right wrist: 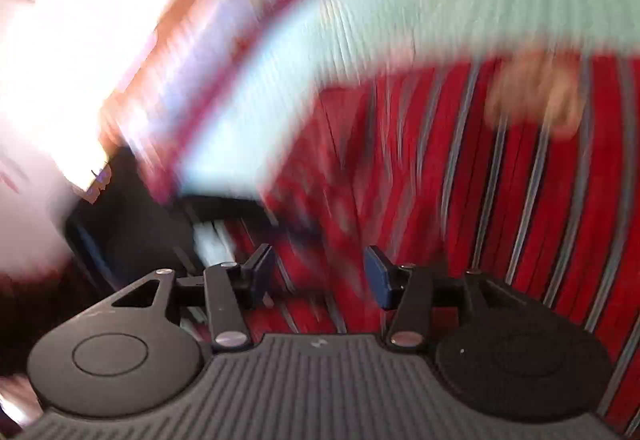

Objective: Fold clothes

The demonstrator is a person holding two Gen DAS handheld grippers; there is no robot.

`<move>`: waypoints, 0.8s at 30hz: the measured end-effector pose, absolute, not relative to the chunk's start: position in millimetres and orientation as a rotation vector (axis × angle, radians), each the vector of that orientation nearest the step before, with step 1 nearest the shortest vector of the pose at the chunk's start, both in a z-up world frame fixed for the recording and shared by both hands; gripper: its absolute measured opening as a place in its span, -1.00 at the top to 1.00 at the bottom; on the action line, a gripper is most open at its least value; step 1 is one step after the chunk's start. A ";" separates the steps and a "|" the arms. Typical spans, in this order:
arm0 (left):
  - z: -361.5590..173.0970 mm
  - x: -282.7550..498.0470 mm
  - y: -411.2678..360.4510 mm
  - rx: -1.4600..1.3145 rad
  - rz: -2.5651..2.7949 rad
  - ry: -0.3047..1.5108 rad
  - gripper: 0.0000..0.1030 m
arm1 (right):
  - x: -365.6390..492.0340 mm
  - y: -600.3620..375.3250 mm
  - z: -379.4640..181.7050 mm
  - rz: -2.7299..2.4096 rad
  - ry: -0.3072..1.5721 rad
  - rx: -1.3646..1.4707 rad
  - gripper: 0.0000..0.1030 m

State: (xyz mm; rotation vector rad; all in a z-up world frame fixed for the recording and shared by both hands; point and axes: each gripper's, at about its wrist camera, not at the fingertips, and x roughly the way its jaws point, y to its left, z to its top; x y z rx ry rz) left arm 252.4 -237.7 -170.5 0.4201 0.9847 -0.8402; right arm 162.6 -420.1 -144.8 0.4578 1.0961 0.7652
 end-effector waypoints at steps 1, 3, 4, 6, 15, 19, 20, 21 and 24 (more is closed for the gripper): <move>-171.5 248.7 -234.6 0.443 -0.842 0.989 -0.07 | 151.5 -407.5 -152.3 0.776 1.144 0.409 -0.07; -171.2 244.1 -227.9 0.466 -0.844 0.999 -0.10 | 136.8 -398.9 -147.9 0.809 1.128 0.370 -0.11; -169.9 243.3 -224.3 0.465 -0.844 1.005 -0.10 | 129.5 -394.6 -145.7 0.825 1.120 0.350 -0.07; -168.8 242.3 -216.6 0.459 -0.837 1.012 -0.10 | 125.3 -394.4 -131.6 0.806 1.069 0.317 -0.07; -174.5 233.9 -189.1 0.409 -0.800 1.023 -0.16 | 105.5 -408.7 -108.9 0.725 1.003 0.325 -0.12; -170.2 232.0 -182.1 0.377 -0.797 1.029 -0.16 | 90.8 -406.1 -93.7 0.741 0.951 0.314 -0.13; -170.5 232.4 -182.8 0.373 -0.795 1.031 -0.16 | 89.7 -400.8 -90.9 0.767 0.929 0.314 -0.17; -170.7 232.9 -183.6 0.369 -0.794 1.033 -0.16 | 88.7 -395.6 -88.0 0.794 0.906 0.314 -0.22; -171.6 229.8 -185.8 0.401 -0.793 1.024 -0.16 | 99.2 -363.1 -121.5 0.724 1.043 0.276 -0.34</move>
